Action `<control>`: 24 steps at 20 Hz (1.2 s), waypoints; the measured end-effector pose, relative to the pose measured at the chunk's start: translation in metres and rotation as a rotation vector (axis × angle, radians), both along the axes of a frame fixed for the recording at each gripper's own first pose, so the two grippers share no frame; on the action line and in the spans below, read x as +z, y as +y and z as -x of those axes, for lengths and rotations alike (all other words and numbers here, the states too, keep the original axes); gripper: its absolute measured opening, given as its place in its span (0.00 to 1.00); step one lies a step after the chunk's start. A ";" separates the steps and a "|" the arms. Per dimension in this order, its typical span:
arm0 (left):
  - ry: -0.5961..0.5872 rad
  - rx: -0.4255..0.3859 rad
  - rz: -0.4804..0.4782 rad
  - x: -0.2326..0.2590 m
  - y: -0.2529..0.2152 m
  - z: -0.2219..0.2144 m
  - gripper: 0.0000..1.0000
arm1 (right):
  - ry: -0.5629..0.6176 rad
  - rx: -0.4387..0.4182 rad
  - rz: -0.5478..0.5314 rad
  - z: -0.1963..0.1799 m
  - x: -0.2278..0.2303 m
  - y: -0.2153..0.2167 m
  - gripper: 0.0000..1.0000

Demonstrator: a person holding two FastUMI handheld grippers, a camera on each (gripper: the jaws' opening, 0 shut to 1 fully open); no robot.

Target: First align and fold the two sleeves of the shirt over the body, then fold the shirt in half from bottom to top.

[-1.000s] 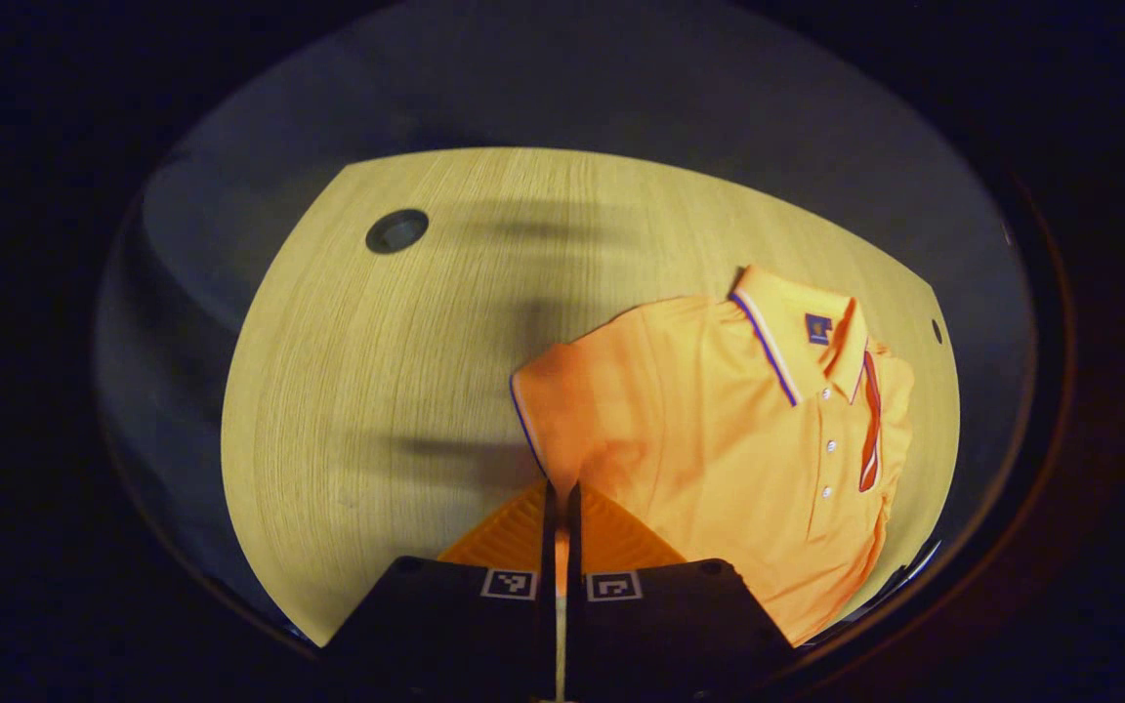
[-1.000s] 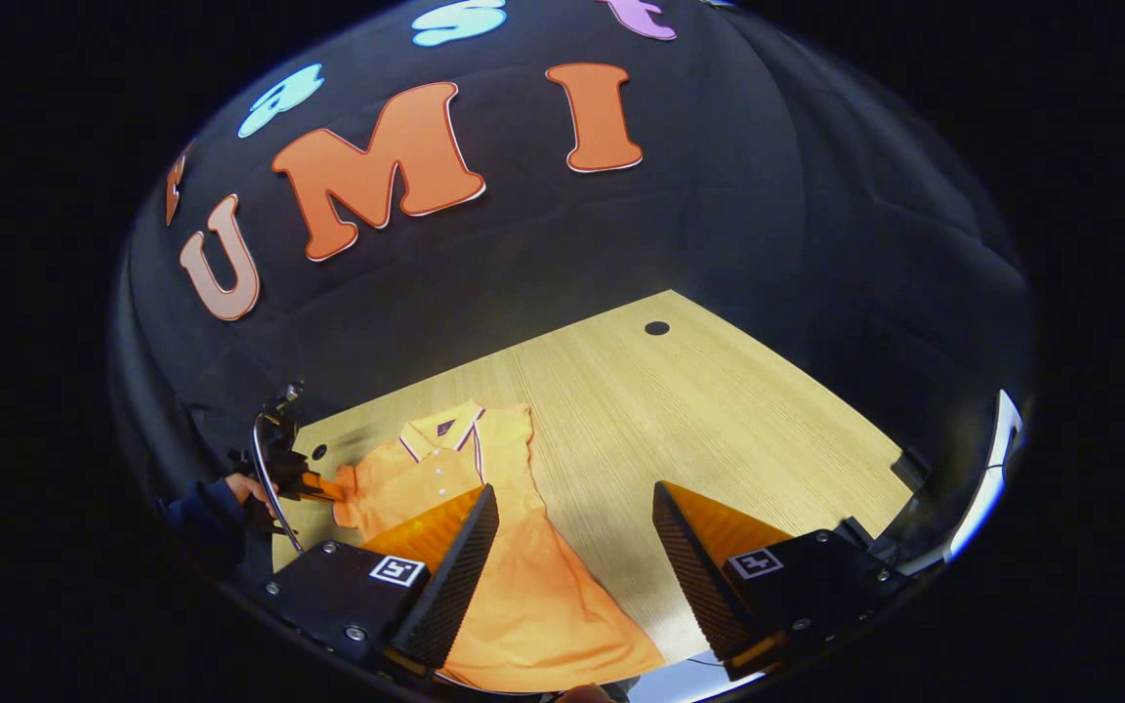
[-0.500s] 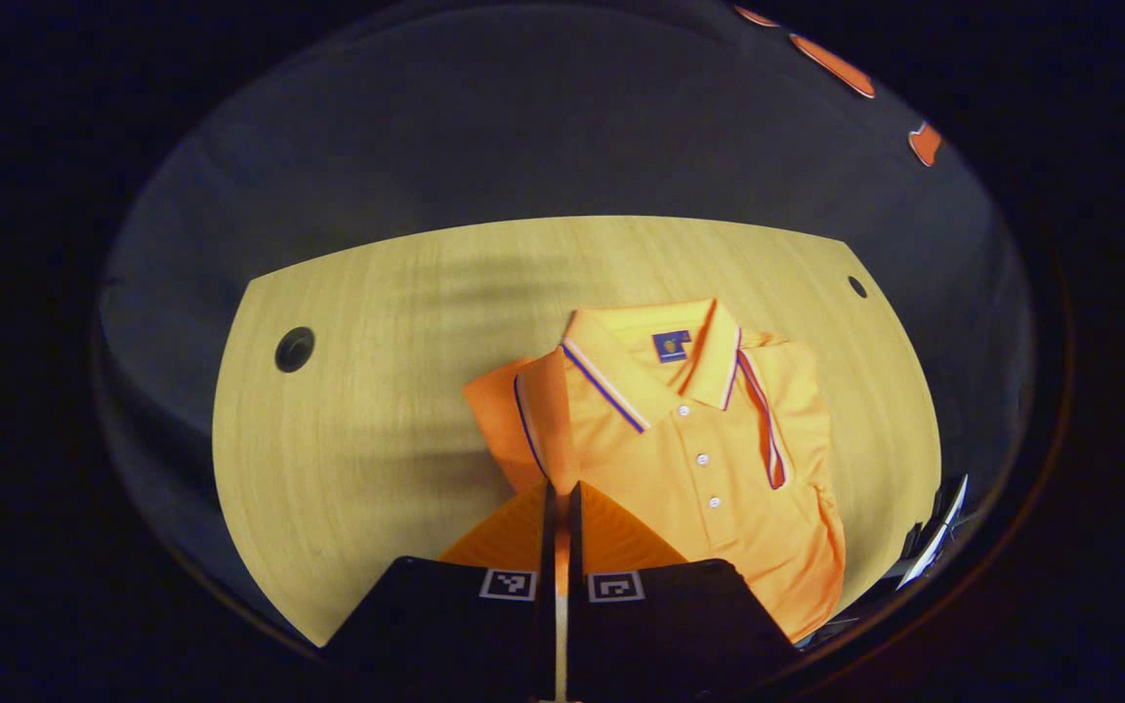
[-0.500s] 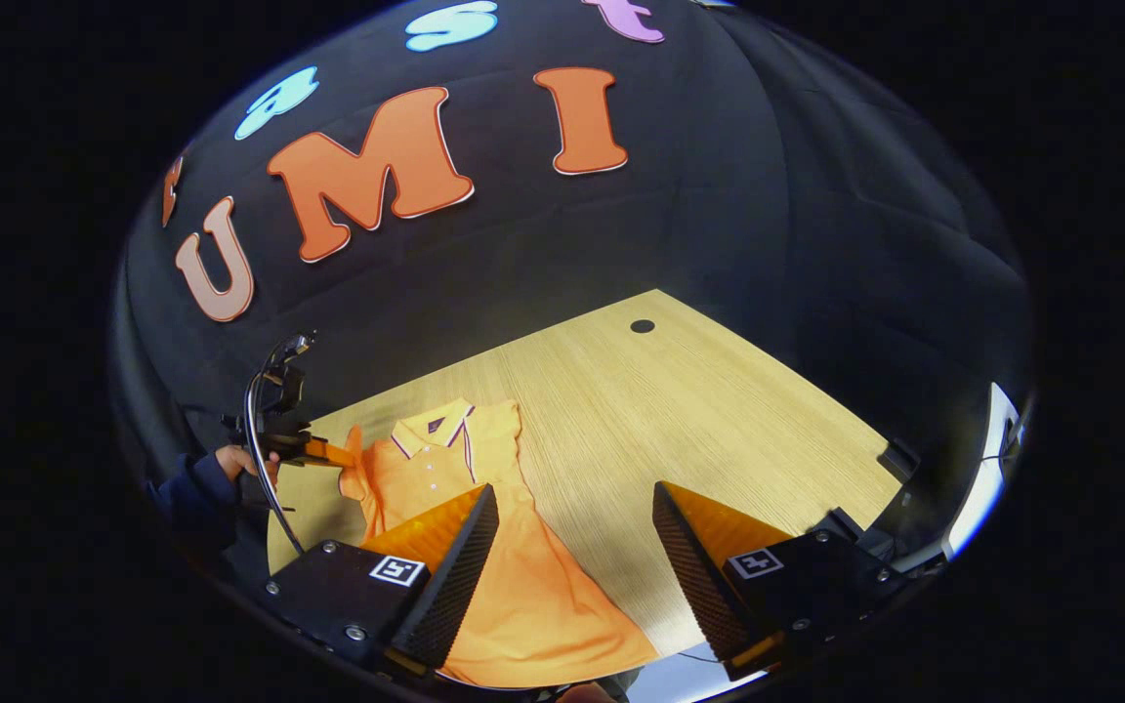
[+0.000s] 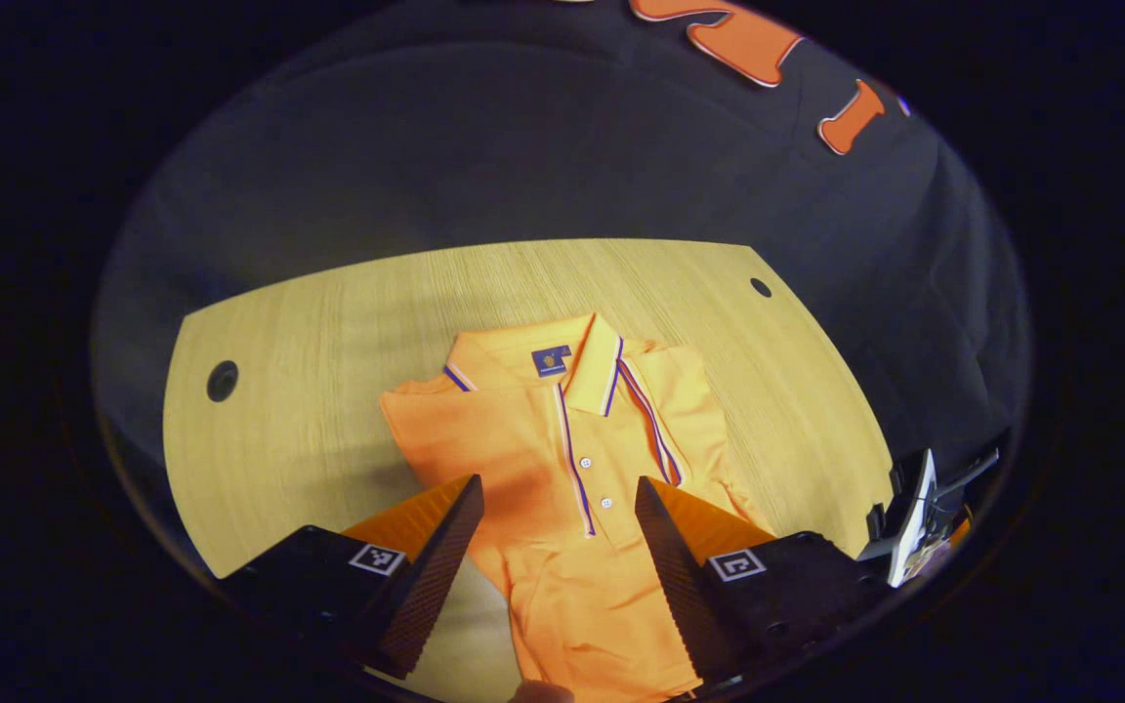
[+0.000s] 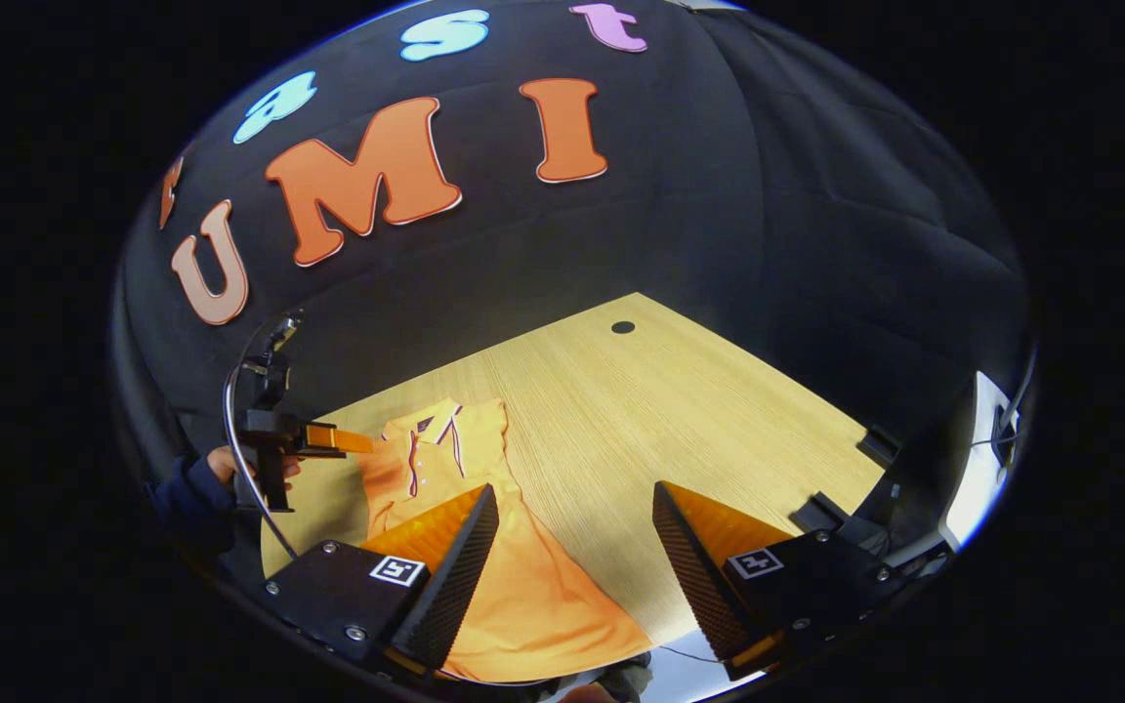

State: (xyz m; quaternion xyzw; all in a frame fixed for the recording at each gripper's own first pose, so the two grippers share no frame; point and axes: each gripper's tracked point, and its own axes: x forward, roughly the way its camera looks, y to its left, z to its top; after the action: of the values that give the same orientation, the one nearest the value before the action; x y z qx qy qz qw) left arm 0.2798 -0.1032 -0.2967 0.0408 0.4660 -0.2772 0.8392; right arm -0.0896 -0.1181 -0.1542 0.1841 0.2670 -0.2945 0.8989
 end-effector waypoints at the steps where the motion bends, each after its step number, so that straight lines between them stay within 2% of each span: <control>1: -0.030 0.013 0.009 0.012 0.004 0.006 0.97 | -0.017 0.016 0.017 -0.006 0.003 0.000 0.97; 6: -0.209 0.098 0.048 0.073 0.024 0.041 0.98 | -0.076 0.126 0.104 -0.029 0.018 -0.005 0.97; 8: -0.250 0.114 0.090 0.102 0.024 0.066 0.96 | -0.114 0.175 0.149 -0.040 0.032 -0.004 0.97; 11: -0.364 0.156 0.134 0.145 0.033 0.098 0.98 | -0.169 0.247 0.221 -0.052 0.048 0.002 0.97; 12: -0.420 0.166 0.146 0.162 0.033 0.110 0.98 | -0.187 0.274 0.241 -0.054 0.052 0.006 0.97; 19: -1.011 0.287 0.205 0.280 0.065 0.190 0.97 | -0.367 0.446 0.327 -0.050 0.084 0.046 0.97; 20: -1.031 0.331 0.155 0.278 0.075 0.206 0.97 | -0.394 0.460 0.338 -0.048 0.086 0.051 0.97; 22: -0.984 0.412 0.062 0.259 0.095 0.237 0.97 | -0.424 0.499 0.351 -0.044 0.081 0.058 0.97; 24: -0.942 0.432 0.057 0.238 0.097 0.255 0.98 | -0.404 0.531 0.336 -0.035 0.057 0.062 0.97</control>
State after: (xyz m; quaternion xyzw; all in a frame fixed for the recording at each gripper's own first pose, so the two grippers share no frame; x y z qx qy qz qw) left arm 0.0250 -0.0058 -0.0588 0.0414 0.0279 -0.0619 0.9968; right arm -0.0542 -0.0565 -0.0968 0.0128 0.0706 -0.0485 0.9962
